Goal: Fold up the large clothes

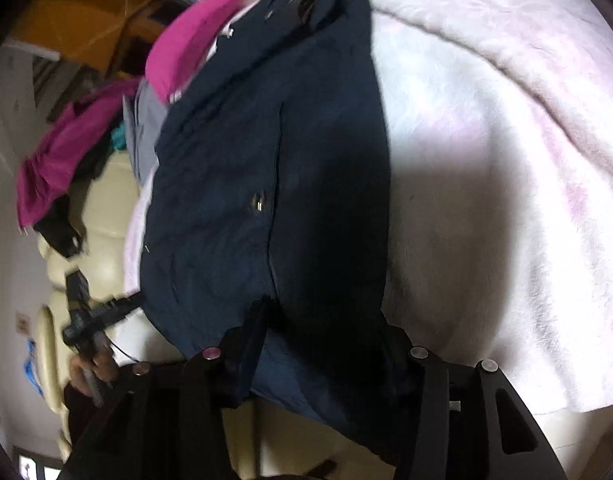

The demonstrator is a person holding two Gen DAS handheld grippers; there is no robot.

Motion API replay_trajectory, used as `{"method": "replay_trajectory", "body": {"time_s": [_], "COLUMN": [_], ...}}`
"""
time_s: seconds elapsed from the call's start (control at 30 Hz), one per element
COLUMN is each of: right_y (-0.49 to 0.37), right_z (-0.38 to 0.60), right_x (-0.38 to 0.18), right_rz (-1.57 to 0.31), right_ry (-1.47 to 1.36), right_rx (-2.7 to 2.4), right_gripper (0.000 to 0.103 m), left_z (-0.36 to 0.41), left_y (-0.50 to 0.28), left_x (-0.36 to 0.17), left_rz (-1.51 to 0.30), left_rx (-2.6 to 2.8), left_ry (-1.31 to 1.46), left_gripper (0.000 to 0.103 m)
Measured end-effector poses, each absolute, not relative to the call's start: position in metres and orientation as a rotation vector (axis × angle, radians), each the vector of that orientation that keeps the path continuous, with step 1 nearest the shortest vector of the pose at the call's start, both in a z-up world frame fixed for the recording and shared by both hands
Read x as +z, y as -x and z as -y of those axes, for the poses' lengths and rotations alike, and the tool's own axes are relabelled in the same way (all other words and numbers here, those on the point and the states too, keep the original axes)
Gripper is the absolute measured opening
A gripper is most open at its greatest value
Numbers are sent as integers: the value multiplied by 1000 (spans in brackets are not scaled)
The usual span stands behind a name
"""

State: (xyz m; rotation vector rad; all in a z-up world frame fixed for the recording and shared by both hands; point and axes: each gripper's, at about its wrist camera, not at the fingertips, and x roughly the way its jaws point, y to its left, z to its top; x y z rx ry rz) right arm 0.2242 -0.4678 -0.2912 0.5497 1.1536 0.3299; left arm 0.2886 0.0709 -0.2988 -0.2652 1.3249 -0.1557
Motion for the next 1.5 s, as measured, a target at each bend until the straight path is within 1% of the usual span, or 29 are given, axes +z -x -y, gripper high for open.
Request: {"method": "replay_trajectory", "body": {"time_s": [0.07,0.1,0.17,0.27,0.3,0.33,0.37,0.4,0.5,0.53,0.57,0.6,0.63,0.7,0.8,0.83,0.87,0.93,1.0,1.07,1.1,1.13,1.2,1.33,1.37,1.4,1.43,1.47,1.5], "right_y": [-220,-219,-216,-221,-222,-224,-224,-221,-216,-214,-212,-210,-208,-205,-206,-209,-212,-215,-214,-210,-208,-207,-206,-201,-201,-203,-204,-205,-205], "right_z": [461,459,454,461,463,462,461,461,458,456,452,449,448,448,452,450,450,450,449,449,450,449,450,452,453,453,455,456,458], "right_x": [-285,-279,-267,-279,-288,-295,-299,-298,-297,-296,-294,-291,-286,-278,-271,-275,-283,-296,-295,-292,-289,-287,-284,-276,-279,-284,-288,-291,-293], "right_rz": [-1133,-1105,-1045,-1094,-1132,-1165,-1181,-1178,-1172,-1169,-1160,-1144,-1117,-1064,-1019,-1045,-1091,-1157,-1146,-1125,-1108,-1093,-1069,-1005,-1016,-1036,-1055,-1064,-1068], "right_ry": [-557,-541,-530,-575,-575,-566,-555,-550,-543,-537,-515,-491,-463,-482,-517,-521,-521,-518,-482,-458,-438,-418,-409,-424,-443,-462,-476,-487,-510], "right_rx": [397,414,448,415,388,365,360,366,396,398,404,409,412,419,445,447,430,401,409,419,418,411,404,402,387,379,366,354,347], "right_gripper": [44,38,36,36,38,39,39,41,49,49,48,38,29,23,23,27,29,44,45,43,34,25,20,19,19,20,21,22,24], "left_z": [-61,-56,-50,-47,-50,-52,-50,-52,-44,-41,-37,-34,-33,-34,-36,-35,-34,-31,-31,-34,-33,-35,-32,-33,-32,-32,-31,-28,-27], "left_y": [-287,-285,-284,-287,-286,-287,-287,-294,-295,-293,-291,-289,-289,-290,-293,-295,-297,-300,-299,-299,-299,-297,-293,-287,-288,-289,-292,-293,-293], "left_x": [-294,-291,-287,-288,-289,-292,-293,-296,-296,-294,-292,-288,-286,-281,-276,-279,-284,-289,-290,-289,-288,-286,-282,-273,-275,-278,-285,-288,-288], "left_rz": [-1303,-1285,-1263,-1268,-1276,-1287,-1294,-1301,-1295,-1285,-1277,-1262,-1252,-1223,-1195,-1207,-1225,-1242,-1238,-1228,-1215,-1207,-1178,-1138,-1150,-1166,-1205,-1214,-1209], "left_rx": [-183,-214,-249,-256,-256,-255,-262,-279,-306,-318,-324,-328,-331,-360,-392,-386,-381,-397,-412,-419,-422,-426,-442,-456,-443,-433,-429,-437,-438], "left_ry": [205,188,172,183,187,195,203,206,166,160,158,156,159,190,236,235,235,230,240,258,260,259,245,234,232,236,250,253,250], "left_gripper": [64,54,42,42,43,49,59,62,60,55,41,32,27,20,20,22,27,29,29,25,19,18,14,14,18,30,35,39,39]}}
